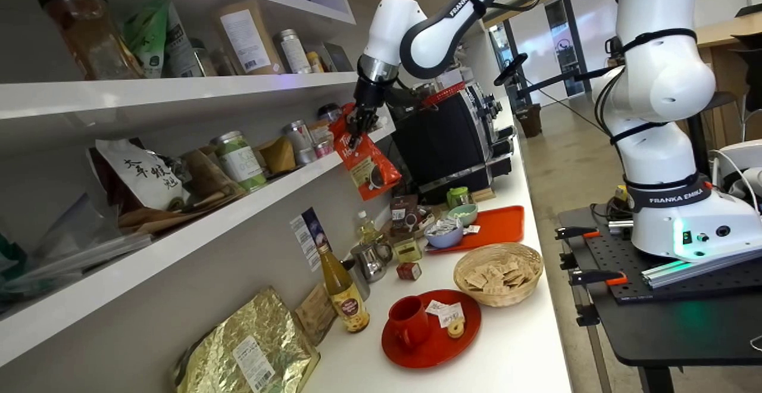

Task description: Put the orange packet on the bottom shelf.

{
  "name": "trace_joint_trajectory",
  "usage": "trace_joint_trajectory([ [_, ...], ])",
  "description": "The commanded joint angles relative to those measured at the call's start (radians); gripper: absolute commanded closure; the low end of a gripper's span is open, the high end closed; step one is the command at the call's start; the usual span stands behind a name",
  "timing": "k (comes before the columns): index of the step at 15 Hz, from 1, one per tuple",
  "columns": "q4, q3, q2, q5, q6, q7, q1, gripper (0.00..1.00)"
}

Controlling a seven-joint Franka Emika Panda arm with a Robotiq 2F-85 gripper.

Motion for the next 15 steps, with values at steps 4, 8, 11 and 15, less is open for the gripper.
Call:
trace_joint_trajectory([
  [4, 0.085, 0.104, 0.003, -0.03, -0.009, 0.06, -0.306, 1.0],
  [8, 0.158, 0.107, 0.046, -0.12, 0.007, 0.147, -0.389, 1.0],
  [11, 0.219, 0.124, 0.084, -0.19, -0.004, 0.22, -0.441, 1.0],
  [15, 0.312, 0.146, 0.143, -0.289, -0.01, 0.339, -0.497, 1.0],
])
